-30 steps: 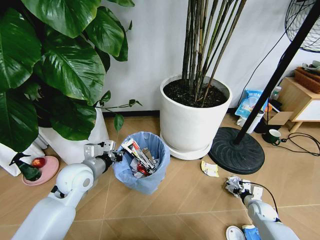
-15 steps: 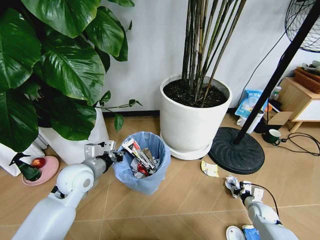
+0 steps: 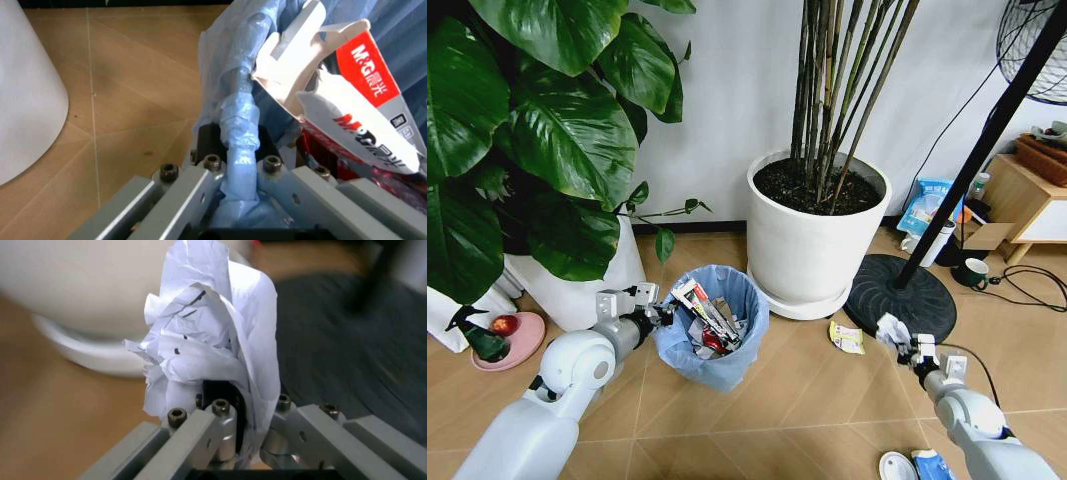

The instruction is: Pick up the trash bin and place the garbage on the floor into it.

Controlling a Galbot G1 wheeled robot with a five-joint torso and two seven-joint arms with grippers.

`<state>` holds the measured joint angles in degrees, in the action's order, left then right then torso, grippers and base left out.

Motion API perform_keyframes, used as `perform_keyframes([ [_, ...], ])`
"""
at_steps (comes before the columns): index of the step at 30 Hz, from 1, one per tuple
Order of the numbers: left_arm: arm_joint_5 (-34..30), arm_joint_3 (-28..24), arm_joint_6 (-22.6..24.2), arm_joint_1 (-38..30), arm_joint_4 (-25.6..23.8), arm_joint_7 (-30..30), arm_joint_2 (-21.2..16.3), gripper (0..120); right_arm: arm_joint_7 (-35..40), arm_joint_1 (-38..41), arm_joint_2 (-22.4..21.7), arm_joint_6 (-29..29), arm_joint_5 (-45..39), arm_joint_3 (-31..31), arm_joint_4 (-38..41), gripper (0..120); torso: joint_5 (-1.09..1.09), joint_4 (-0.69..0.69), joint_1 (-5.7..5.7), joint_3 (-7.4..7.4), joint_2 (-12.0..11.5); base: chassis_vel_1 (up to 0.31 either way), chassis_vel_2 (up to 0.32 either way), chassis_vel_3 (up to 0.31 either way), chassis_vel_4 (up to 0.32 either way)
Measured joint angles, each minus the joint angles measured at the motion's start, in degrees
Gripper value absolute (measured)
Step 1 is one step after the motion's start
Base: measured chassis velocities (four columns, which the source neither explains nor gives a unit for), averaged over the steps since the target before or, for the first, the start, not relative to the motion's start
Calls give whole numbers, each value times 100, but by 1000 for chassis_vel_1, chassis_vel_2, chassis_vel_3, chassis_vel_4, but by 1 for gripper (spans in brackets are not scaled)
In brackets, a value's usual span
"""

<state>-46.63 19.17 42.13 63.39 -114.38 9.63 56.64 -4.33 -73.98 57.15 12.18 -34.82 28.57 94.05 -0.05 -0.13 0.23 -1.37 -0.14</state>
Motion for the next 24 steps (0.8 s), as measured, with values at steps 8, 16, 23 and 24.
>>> perform_keyframes([
  [8, -16, -36, 0, -43, -8, 25, 6, 0, 221, 352, -344, 510, -685, -476, 1785, 0, -4, 1, 0, 0, 0, 0, 0, 0, 0],
  [16, -49, -170, 0, -175, 52, 24, 13, 0, 353, 936, -728, 899, -1555, -747, 2915, 0, 2, -1, 0, 0, 0, 0, 0, 0, 0],
  [23, -97, -226, 0, -272, 150, 12, 41, 0, 491, 1803, -863, 1173, -2197, -1715, 3256, 0, -2, 1, 0, -1, 0, 0, 0, 0, 0],
  [24, -108, -235, 0, -296, 174, 12, 54, 0, 532, 2005, -859, 1204, -2266, -2023, 3272, 0, 0, 1, 0, 0, 0, 0, 0, 0, 0],
])
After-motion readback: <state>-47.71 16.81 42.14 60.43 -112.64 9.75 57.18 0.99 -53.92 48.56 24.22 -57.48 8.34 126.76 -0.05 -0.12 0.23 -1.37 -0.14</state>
